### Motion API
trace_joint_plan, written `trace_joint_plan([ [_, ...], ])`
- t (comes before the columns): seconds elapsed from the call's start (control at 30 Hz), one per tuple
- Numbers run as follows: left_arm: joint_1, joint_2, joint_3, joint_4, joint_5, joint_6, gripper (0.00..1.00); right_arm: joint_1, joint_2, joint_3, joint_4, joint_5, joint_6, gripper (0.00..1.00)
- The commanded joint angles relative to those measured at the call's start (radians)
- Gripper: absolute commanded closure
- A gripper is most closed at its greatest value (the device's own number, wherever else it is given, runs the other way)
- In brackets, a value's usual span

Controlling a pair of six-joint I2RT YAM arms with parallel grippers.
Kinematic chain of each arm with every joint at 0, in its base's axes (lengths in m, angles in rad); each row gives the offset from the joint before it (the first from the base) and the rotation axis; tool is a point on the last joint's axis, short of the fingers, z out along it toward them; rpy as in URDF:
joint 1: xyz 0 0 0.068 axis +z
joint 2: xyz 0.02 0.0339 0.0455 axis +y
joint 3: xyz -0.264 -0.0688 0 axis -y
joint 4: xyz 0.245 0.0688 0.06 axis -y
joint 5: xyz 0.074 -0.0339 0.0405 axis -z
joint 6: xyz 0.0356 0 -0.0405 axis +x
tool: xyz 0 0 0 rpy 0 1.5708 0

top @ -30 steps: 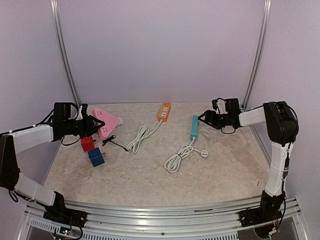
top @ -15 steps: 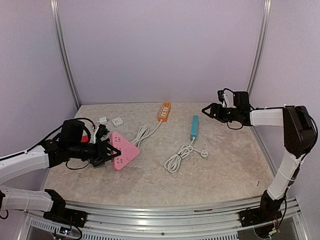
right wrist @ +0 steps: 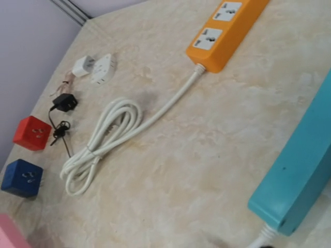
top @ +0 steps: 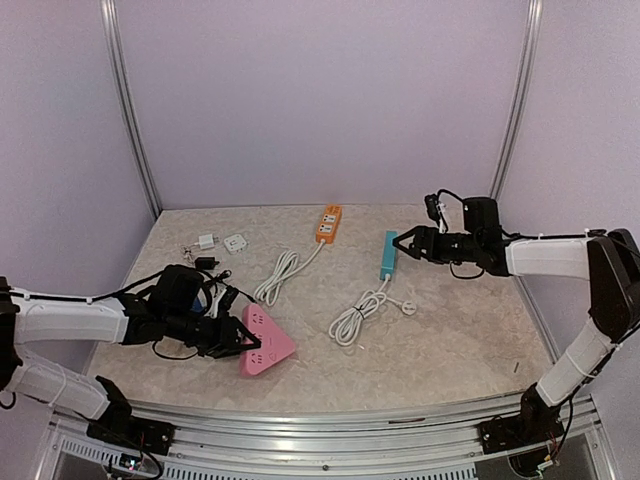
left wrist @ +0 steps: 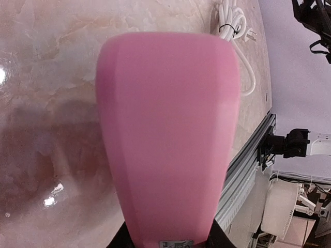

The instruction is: Pull the plug off the socket

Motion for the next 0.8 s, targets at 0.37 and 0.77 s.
trace_joint_plan([
  [0.37, 0.016, 0.218, -0.006, 0.174, 0.005, -0.007, 0.71, 0.015, -0.117, -0.120, 0.053, -0.021, 0.001, 0.24],
  [0.77, 0.050, 0.154, -0.038, 0.096, -0.063, 0.008, 0.43, 0.015, -0.092, -0.138, 0.091, -0.032, 0.010, 0.24],
])
